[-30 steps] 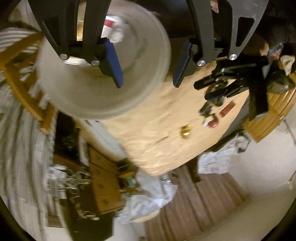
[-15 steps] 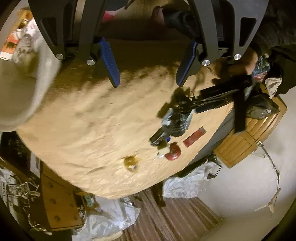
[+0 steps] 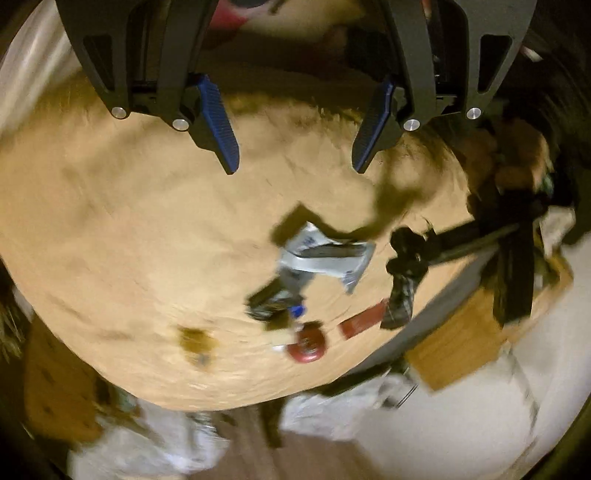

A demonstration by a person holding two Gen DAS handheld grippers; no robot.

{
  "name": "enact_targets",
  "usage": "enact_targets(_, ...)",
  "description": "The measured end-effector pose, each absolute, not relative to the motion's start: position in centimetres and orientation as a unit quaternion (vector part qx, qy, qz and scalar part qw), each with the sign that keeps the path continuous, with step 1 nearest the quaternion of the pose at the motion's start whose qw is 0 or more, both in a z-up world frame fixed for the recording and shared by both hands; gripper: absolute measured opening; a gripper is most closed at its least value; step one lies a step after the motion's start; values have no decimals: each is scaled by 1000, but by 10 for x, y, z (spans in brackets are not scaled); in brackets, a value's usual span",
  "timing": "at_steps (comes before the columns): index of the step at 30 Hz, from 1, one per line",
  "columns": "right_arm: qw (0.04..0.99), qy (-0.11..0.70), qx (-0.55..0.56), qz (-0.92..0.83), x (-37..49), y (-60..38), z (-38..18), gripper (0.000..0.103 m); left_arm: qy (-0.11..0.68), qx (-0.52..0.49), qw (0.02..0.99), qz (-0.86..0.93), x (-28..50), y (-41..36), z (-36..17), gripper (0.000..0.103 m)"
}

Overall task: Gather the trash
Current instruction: 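Grasp the plaid cloth with the left tool while the right tool grasps the white wrapper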

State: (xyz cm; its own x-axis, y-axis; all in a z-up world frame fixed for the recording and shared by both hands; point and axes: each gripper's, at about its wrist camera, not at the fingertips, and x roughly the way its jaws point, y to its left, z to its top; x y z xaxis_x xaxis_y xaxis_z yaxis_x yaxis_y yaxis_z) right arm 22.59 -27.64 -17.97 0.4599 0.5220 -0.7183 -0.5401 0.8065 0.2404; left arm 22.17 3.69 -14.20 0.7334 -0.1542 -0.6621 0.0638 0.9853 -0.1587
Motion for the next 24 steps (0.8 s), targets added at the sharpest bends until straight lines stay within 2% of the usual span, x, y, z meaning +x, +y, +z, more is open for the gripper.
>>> enact_targets(5,840,369,-179,355,243,-203,-163,65,395,-80,915,-11,221,79,-169,40)
enact_targets(11,758,358,-375,396,274,-118,-174,68,402,-83,912,-20,222,88,-175,40)
enact_targets(21,701,442,-404,386,333,-69,-220,69,421,-77,903,-32,239,82,-182,44)
enact_targets(22,702,447,-397,386,337,-69,-222,66,423,-76,902,-32,241,81,-182,44)
enact_targets(23,707,452,-379,391,340,-70,-222,59,424,-74,902,-32,244,80,-183,44)
enact_targets(24,711,451,-370,392,339,-71,-221,58,425,-74,902,-32,247,79,-183,44)
